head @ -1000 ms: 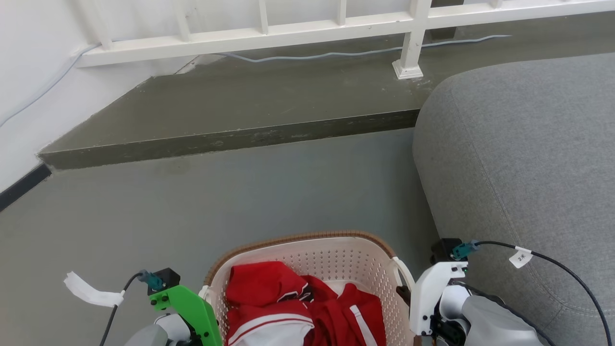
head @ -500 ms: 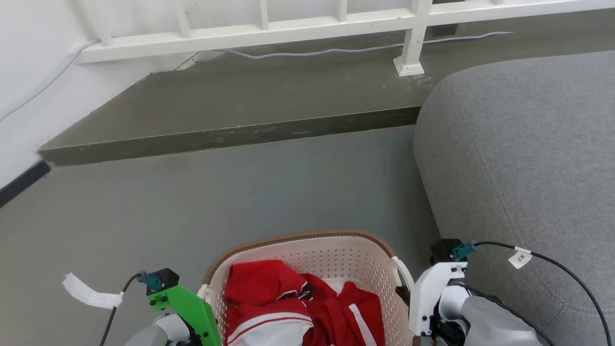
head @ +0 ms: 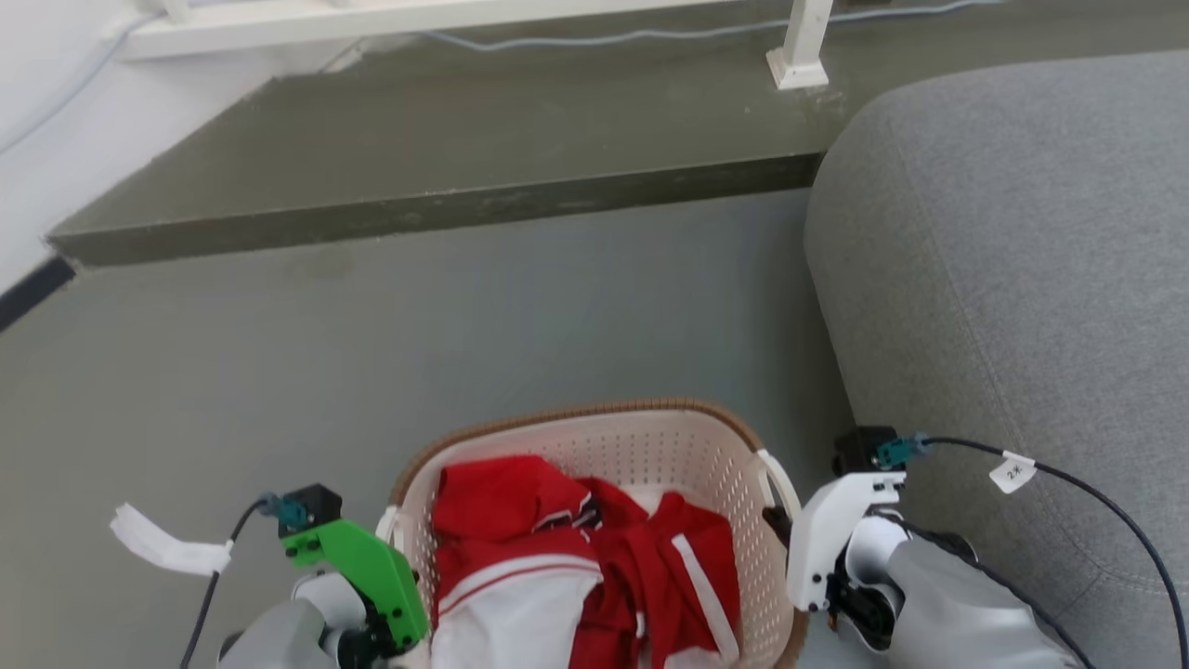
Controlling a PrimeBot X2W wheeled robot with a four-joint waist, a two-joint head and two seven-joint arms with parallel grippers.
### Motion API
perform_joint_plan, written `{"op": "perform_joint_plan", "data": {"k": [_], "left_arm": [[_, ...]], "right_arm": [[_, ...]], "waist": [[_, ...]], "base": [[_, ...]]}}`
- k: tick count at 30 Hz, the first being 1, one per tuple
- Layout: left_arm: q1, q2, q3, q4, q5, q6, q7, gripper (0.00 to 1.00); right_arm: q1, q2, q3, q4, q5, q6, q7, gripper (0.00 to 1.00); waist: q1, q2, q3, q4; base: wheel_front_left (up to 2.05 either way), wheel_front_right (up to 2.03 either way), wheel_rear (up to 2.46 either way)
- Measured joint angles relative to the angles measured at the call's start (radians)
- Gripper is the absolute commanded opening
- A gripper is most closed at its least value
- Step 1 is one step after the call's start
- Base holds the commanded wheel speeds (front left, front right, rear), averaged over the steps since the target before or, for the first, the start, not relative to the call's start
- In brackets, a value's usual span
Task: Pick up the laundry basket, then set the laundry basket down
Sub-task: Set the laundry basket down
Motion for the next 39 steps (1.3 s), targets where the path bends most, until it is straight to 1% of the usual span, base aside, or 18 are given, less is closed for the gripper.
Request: {"op": "perform_joint_plan", "data": {"k": [5, 6, 11, 12, 25, 26, 36, 39], "left_arm": [[-0.038, 0.003, -0.003, -0.010, 0.004, 0.000, -0.027, 0.00], [-0.049, 0.005, -0.005, -0.015, 0.008, 0.000, -0.040, 0.00], [-0.084, 0.011, -0.009, -0.028, 0.012, 0.000, -0.066, 0.00], [-0.093, 0.011, -0.010, -0.029, 0.013, 0.000, -0.072, 0.00], [-0.196, 0.012, -0.012, -0.047, 0.023, 0.001, -0.126, 0.00], [-0.205, 0.012, -0.012, -0.050, 0.027, 0.001, -0.131, 0.00], [-0.293, 0.015, -0.010, -0.064, 0.045, 0.007, -0.182, 0.00], [-0.318, 0.015, -0.007, -0.066, 0.045, 0.010, -0.192, 0.00]], "right_arm": [[-0.035, -0.001, 0.000, -0.001, -0.001, -0.006, -0.030, 0.00], [-0.049, -0.001, 0.000, -0.002, -0.002, -0.011, -0.041, 0.00], [-0.087, -0.002, 0.000, -0.003, -0.005, -0.016, -0.070, 0.00], [-0.095, -0.001, 0.000, -0.004, -0.005, -0.022, -0.078, 0.00], [-0.203, -0.016, -0.002, -0.003, -0.023, -0.024, -0.136, 0.00], [-0.213, -0.017, -0.002, -0.003, -0.025, -0.031, -0.140, 0.00], [-0.314, -0.030, -0.001, -0.006, -0.045, -0.032, -0.178, 0.00], [-0.339, -0.033, -0.001, -0.008, -0.050, -0.039, -0.193, 0.00]], "waist": [[0.0000, 0.0000, 0.050, 0.001], [0.0000, 0.0000, 0.073, 0.002], [0.0000, 0.0001, 0.135, 0.003], [0.0000, 0.0000, 0.149, 0.004], [0.0000, 0.0000, 0.328, 0.014], [0.0000, 0.0001, 0.343, 0.015], [0.0001, 0.0001, 0.486, 0.023], [0.0002, 0.0000, 0.528, 0.025]], "base": [[0.00, 0.00, 0.00], [0.00, 0.00, 0.00], [0.00, 0.00, 0.00], [0.00, 0.00, 0.00], [0.00, 0.00, 0.00], [0.00, 0.00, 0.00], [0.00, 0.00, 0.00], [0.00, 0.00, 0.00]]}}
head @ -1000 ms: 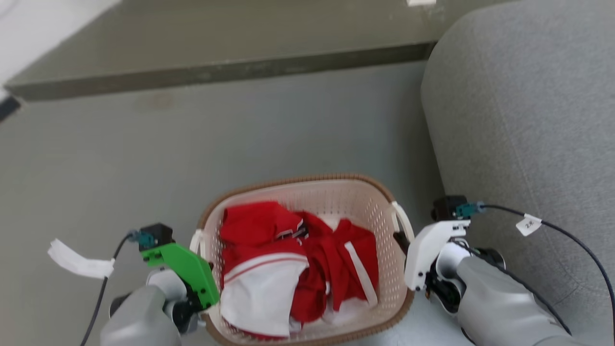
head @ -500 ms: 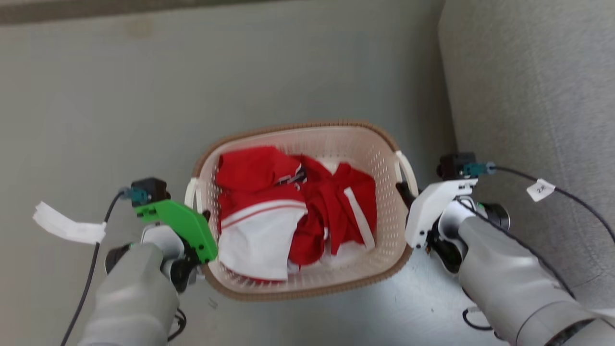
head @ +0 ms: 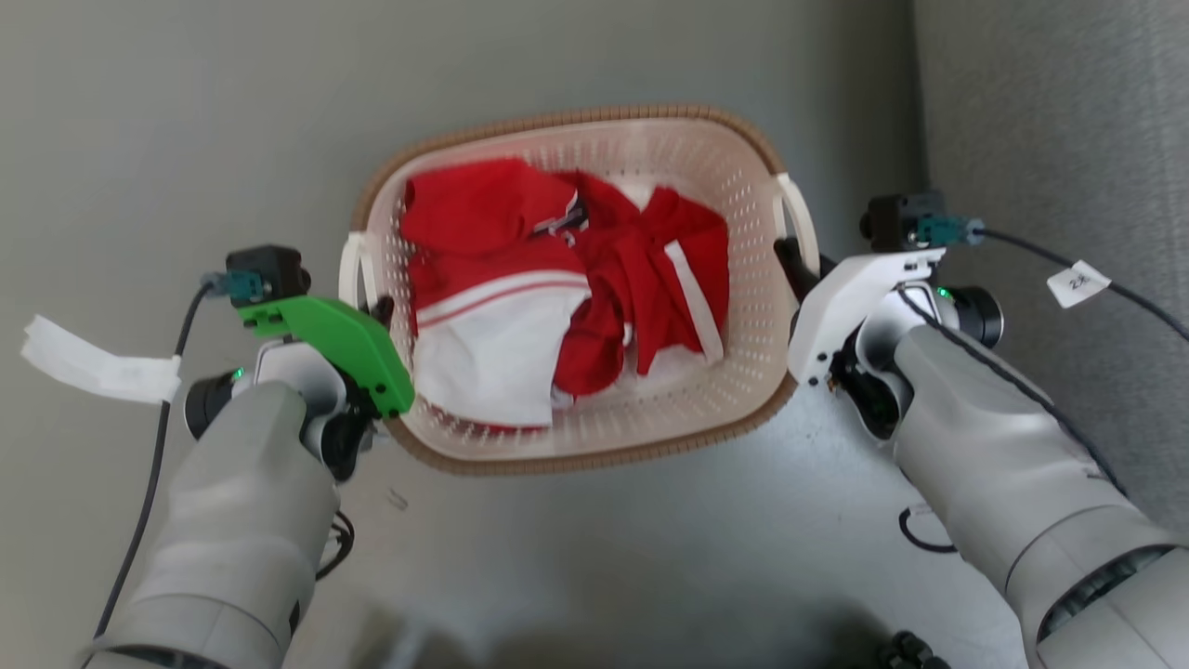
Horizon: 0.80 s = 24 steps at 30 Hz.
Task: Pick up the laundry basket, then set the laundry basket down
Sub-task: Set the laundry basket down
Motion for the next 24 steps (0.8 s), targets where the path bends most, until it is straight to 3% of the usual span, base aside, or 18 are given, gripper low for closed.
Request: {"op": "perform_joint_plan", "data": {"k": [24], "left_arm": [[-0.126, 0.011, -0.007, 0.004, 0.035, 0.004, -0.115, 0.00]], "right_arm": [[-0.106, -0.003, -0.015, -0.003, -0.016, -0.015, -0.077, 0.00]], "waist": [[0.0000, 0.0000, 0.250, -0.002]], "base": [[0.00, 0.00, 0.00]]}}
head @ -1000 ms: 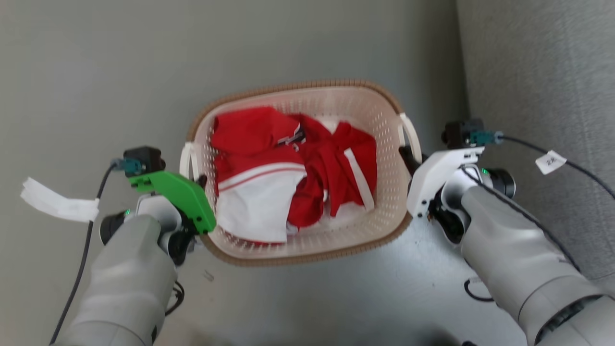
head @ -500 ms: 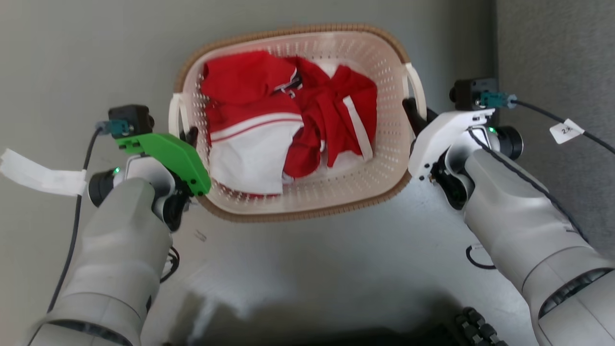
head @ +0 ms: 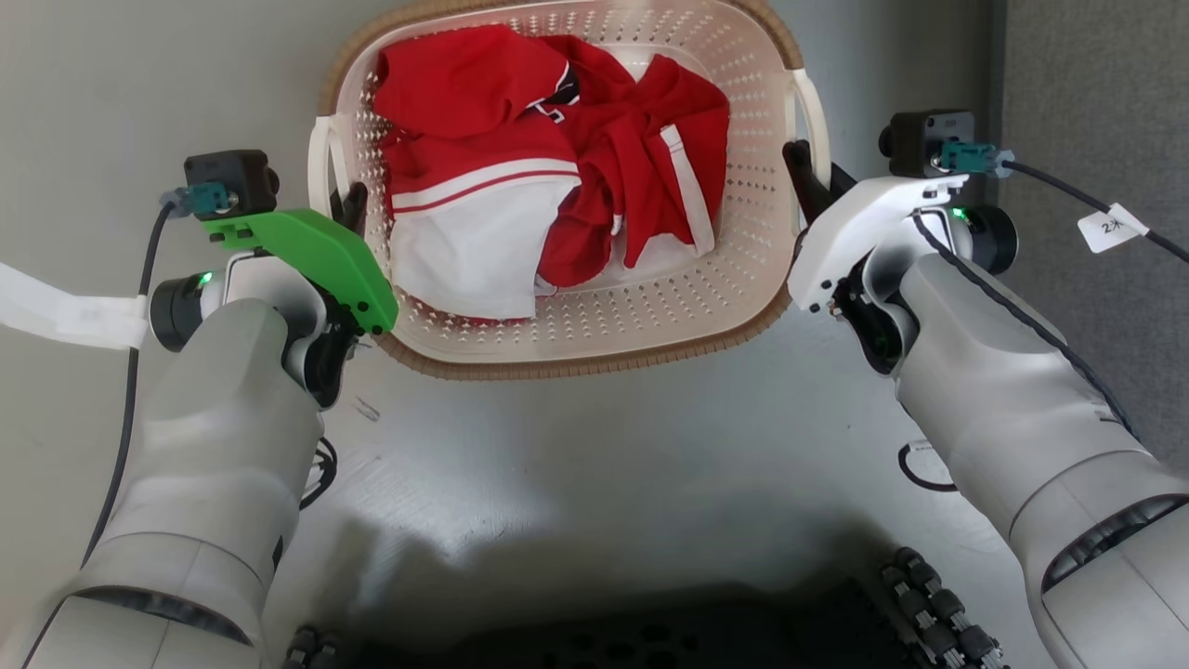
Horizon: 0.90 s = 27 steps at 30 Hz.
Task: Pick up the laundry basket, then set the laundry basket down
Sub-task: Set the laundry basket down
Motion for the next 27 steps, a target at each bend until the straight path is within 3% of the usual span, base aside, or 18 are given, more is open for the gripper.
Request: {"op": "perform_joint_plan", "data": {"k": [22, 23, 24, 25, 27], "left_arm": [[-0.024, -0.007, -0.011, 0.034, 0.003, -0.003, -0.033, 0.00], [-0.024, -0.008, -0.011, 0.034, 0.003, -0.004, -0.033, 0.00], [-0.024, -0.009, -0.011, 0.034, 0.002, -0.004, -0.034, 0.17], [-0.024, -0.010, -0.012, 0.034, 0.002, -0.004, -0.029, 1.00], [-0.025, -0.004, -0.011, 0.036, 0.001, -0.004, -0.026, 1.00]], "right_arm": [[-0.011, 0.005, -0.012, 0.014, 0.000, 0.009, -0.034, 0.00], [-0.011, 0.005, -0.013, 0.015, 0.001, 0.013, -0.034, 0.15], [-0.011, 0.004, -0.010, 0.015, 0.000, 0.017, -0.034, 0.65], [-0.011, 0.002, -0.008, 0.017, 0.000, 0.017, -0.034, 1.00], [-0.010, -0.006, -0.004, 0.026, 0.001, 0.023, -0.030, 1.00]], "waist": [[-0.0002, 0.0000, 0.052, 0.005], [-0.0002, 0.0000, 0.052, 0.005], [-0.0001, 0.0000, 0.052, 0.006], [-0.0001, 0.0000, 0.051, 0.007], [-0.0001, 0.0000, 0.050, 0.008]], "base": [[0.00, 0.00, 0.00], [0.00, 0.00, 0.00], [0.00, 0.00, 0.00], [0.00, 0.00, 0.00], [0.00, 0.00, 0.00]]}}
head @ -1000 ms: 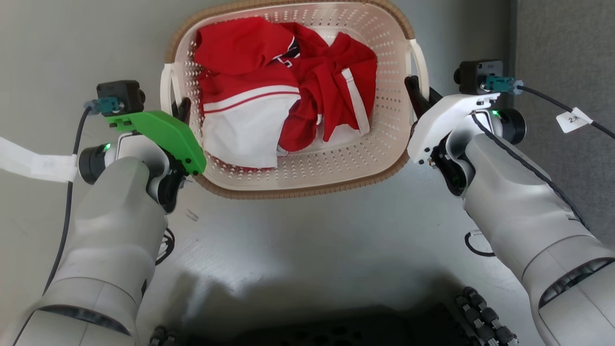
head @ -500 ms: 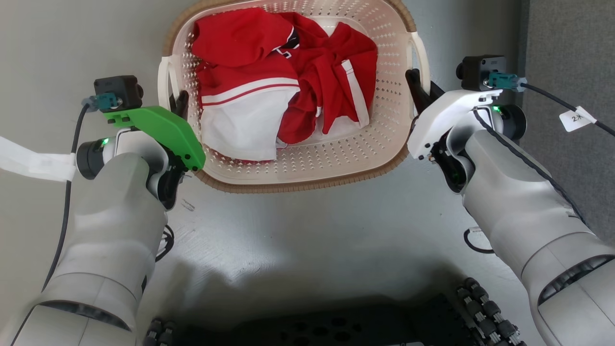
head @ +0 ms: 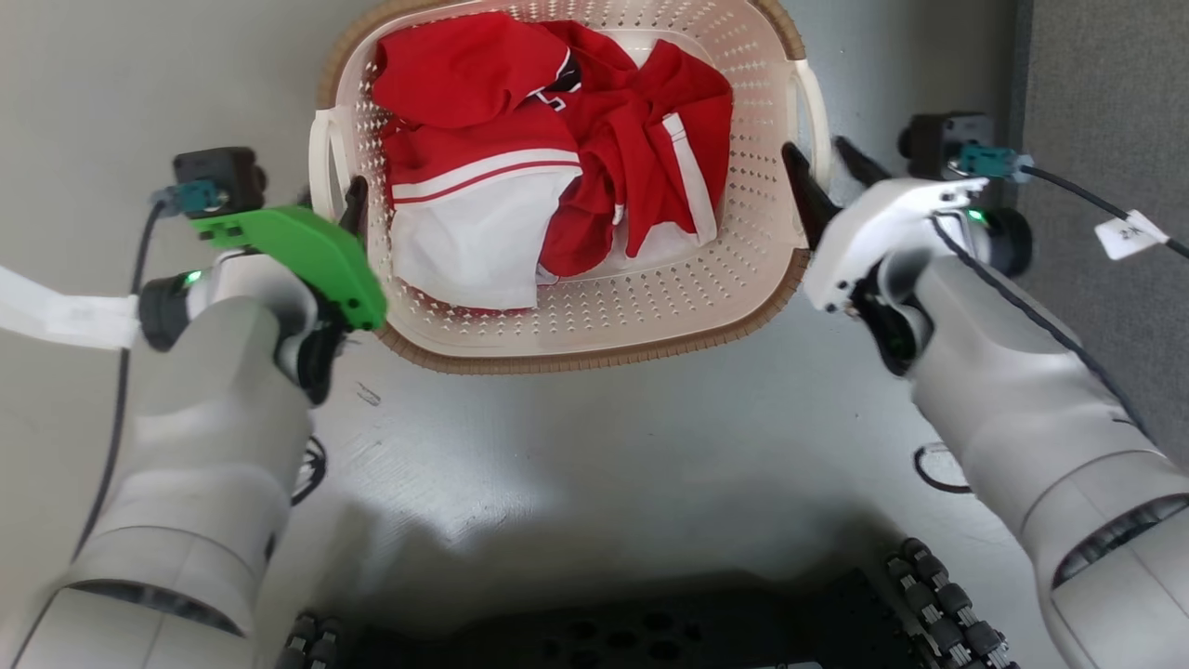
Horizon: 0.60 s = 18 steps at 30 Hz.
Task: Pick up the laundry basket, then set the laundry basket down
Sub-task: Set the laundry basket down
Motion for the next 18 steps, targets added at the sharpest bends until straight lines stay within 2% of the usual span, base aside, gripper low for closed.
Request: {"op": "perform_joint_plan", "data": {"k": [13, 18], "left_arm": [[-0.003, 0.012, -0.010, -0.002, -0.013, 0.000, 0.000, 1.00], [-0.002, 0.012, -0.010, -0.002, -0.016, 0.000, -0.030, 1.00]], "right_arm": [[0.004, -0.010, 0.012, 0.008, 0.003, 0.019, 0.004, 1.00], [0.015, -0.009, 0.017, 0.008, 0.003, 0.020, 0.004, 1.00]], "waist": [[-0.0001, 0.0000, -0.016, 0.008], [0.0000, 0.0000, -0.040, 0.007]], "base": [[0.00, 0.00, 0.00], [0.00, 0.00, 0.00]]}}
